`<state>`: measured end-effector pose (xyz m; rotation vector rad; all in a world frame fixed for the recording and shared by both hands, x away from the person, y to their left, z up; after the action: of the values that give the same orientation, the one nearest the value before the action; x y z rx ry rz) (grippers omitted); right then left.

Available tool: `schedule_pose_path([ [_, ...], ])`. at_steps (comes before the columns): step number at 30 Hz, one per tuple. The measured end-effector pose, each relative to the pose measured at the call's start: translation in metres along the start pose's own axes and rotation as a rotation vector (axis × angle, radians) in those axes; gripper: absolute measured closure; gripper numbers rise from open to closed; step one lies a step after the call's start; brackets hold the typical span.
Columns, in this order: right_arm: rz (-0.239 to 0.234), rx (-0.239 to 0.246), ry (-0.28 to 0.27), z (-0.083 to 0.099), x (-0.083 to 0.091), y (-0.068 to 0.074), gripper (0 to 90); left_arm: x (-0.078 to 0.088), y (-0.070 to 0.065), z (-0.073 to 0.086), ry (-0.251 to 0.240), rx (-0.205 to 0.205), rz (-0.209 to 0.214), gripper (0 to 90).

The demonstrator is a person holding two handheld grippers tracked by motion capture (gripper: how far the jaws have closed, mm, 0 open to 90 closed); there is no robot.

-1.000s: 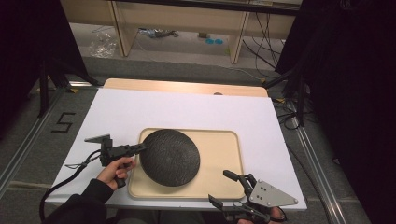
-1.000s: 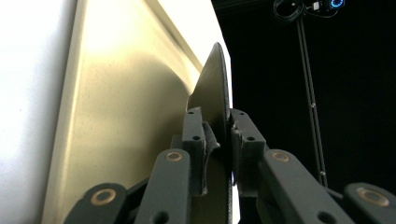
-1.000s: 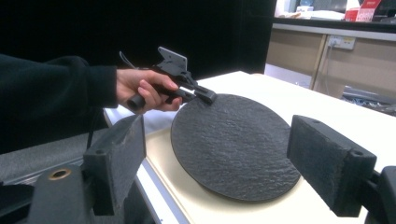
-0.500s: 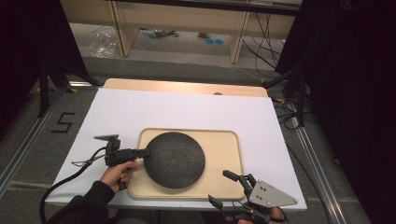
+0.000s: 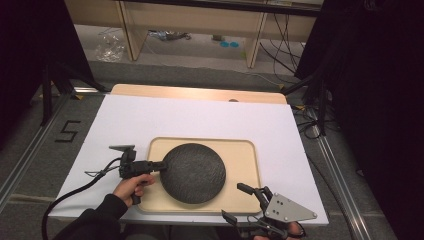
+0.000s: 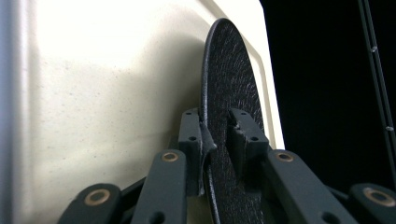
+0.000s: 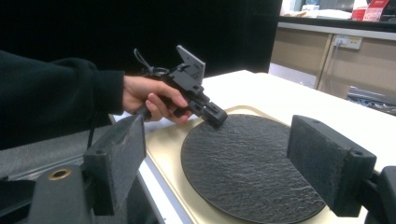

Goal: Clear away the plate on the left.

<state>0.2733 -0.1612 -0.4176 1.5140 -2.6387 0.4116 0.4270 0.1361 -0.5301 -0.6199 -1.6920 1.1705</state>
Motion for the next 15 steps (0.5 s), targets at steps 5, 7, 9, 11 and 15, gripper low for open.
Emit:
schedule_pose_path([
  [5, 0.004, 0.005, -0.001, -0.0002, 0.0003, -0.0003, 20.6, -0.0052, 0.0011, 0.0002, 0.012, 0.01, 0.0, 74.3],
  [7, 0.007, 0.001, 0.012, -0.0002, 0.002, -0.0002, 20.7, -0.0061, 0.0022, -0.0013, 0.016, 0.012, -0.005, 73.8],
  [9, 0.0, 0.0, 0.009, -0.0002, 0.0015, -0.0003, 20.7, -0.0073, 0.0034, -0.0024, 0.018, 0.012, -0.006, 72.7],
  [11, 0.006, 0.005, 0.008, 0.0003, 0.0009, 0.0, 20.6, -0.0081, 0.0044, -0.0029, 0.022, 0.011, -0.007, 71.8],
  [15, -0.008, 0.001, 0.0, 0.0001, -0.0001, 0.0006, 20.6, -0.0095, 0.0052, -0.0035, 0.027, 0.008, -0.005, 70.0],
])
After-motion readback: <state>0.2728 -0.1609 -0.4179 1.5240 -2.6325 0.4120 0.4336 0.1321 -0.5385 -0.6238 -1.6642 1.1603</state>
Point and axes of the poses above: each handheld gripper's, and its own axes: x roughly backward along the jaws, z roughly out of its underside, y roughly to its left, the point moved 6 cm from there along -x, roughly forward along the jaws, and after that the axes turned 11 degrees about x, right-handed, at the moved point
